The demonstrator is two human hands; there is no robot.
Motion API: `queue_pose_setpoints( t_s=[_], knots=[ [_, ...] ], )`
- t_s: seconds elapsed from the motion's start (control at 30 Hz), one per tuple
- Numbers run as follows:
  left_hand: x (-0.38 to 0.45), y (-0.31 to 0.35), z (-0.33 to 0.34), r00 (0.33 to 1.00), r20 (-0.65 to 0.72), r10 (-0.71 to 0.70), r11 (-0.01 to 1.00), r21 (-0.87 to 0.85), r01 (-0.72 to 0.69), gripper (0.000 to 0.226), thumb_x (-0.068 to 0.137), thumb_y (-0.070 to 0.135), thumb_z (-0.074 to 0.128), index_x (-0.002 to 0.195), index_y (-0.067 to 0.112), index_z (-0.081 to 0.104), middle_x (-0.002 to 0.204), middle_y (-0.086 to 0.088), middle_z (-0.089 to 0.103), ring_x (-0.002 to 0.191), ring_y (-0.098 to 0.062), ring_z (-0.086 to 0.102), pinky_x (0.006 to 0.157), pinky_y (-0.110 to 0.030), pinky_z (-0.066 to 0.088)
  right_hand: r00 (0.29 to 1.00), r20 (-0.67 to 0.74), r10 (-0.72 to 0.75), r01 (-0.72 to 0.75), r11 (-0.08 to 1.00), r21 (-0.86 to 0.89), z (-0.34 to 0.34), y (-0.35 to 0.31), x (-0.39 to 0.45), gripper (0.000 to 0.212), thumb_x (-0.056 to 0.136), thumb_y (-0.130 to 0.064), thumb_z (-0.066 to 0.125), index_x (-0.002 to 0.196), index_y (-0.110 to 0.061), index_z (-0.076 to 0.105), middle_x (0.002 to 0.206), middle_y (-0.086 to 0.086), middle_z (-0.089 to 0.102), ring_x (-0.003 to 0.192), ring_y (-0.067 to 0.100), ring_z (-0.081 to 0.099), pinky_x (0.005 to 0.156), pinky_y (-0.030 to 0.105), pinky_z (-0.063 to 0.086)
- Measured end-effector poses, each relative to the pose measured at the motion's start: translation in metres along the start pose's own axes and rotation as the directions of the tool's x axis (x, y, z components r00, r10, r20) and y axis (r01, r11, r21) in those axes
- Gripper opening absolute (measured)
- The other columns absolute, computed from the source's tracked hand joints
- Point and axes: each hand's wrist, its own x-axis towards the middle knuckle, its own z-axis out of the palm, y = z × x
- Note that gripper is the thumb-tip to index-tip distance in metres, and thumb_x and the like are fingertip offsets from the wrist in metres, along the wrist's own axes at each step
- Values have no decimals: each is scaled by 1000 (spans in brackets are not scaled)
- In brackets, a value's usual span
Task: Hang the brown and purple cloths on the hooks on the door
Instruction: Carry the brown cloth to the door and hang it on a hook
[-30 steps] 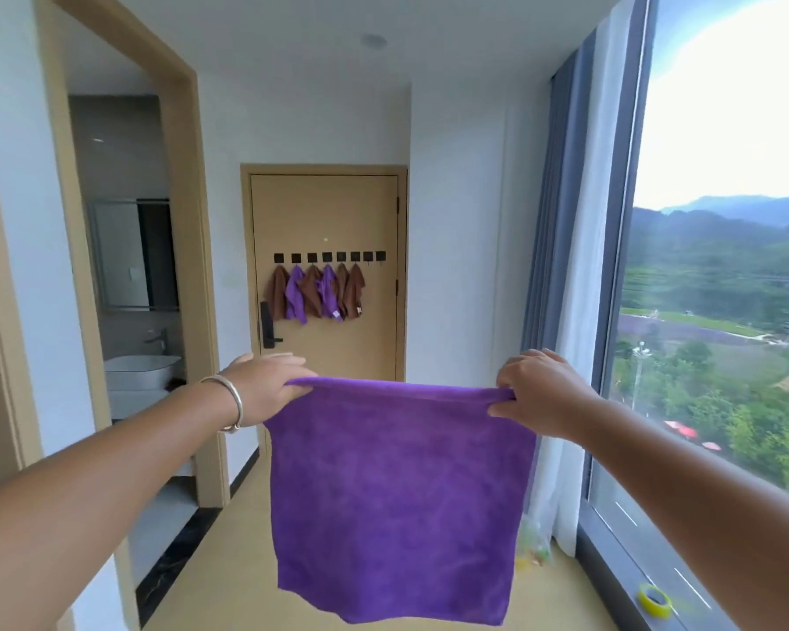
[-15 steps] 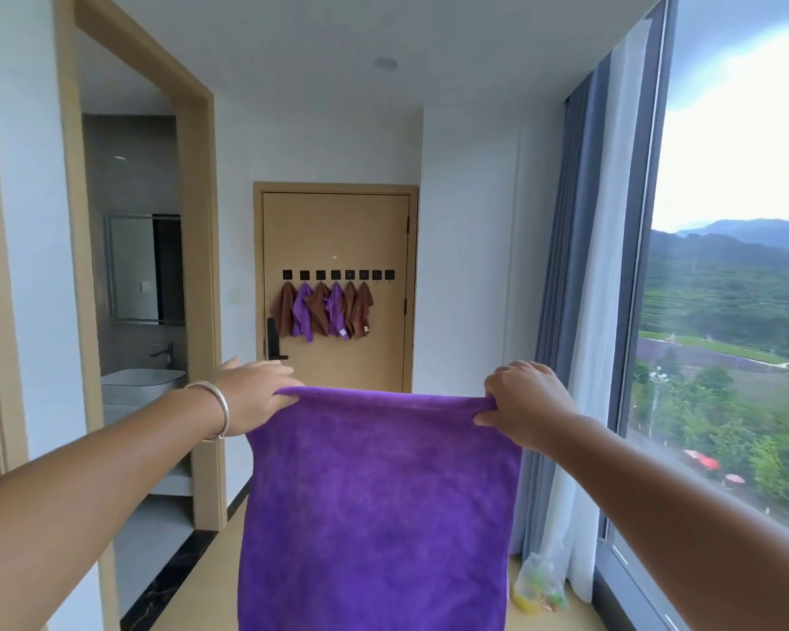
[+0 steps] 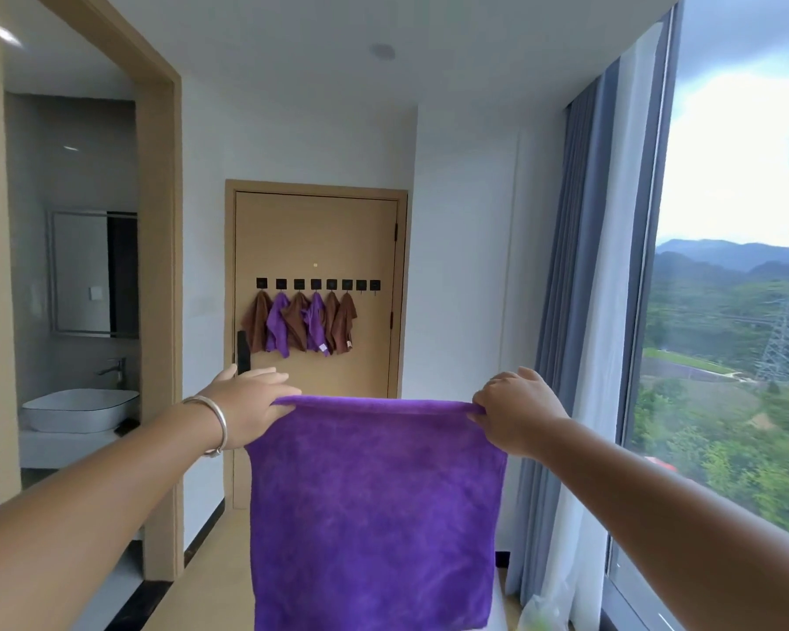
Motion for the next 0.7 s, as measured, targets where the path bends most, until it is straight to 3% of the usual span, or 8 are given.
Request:
queue_pose_setpoints(
  t_s=[0.33, 0.6, 0.7],
  knots=[
    [101, -45, 25, 1000, -10, 21, 998, 52, -20, 41, 101, 48, 16, 134, 49, 40, 153, 11, 30, 146, -12, 12, 117, -51, 6, 1000, 22, 18, -18, 999, 27, 61, -2, 112, 39, 102, -47, 32, 123, -33, 62, 133, -11, 56, 137, 15, 35, 115, 43, 20],
    [198, -73, 69, 990, -128, -52, 996, 62, 61, 45, 101, 47, 23, 146, 45, 23, 161, 7, 4, 147, -12, 5, 116, -50, 0, 999, 16, 28, -30, 993, 113, 138, 9, 226, 41, 101, -50, 27, 131, -36, 50, 137, -8, 50, 141, 16, 26, 116, 49, 14],
    [244, -86, 87, 993, -85, -81, 990, 111, 90, 46, 101, 47, 22, 147, 46, 19, 161, 6, 1, 147, -14, 4, 115, -51, 0, 1000, 23, 8, -11, 993, 120, 171, 15, 279, 44, 101, -51, 26, 138, -35, 42, 145, -5, 42, 145, 18, 20, 116, 50, 11]
  ],
)
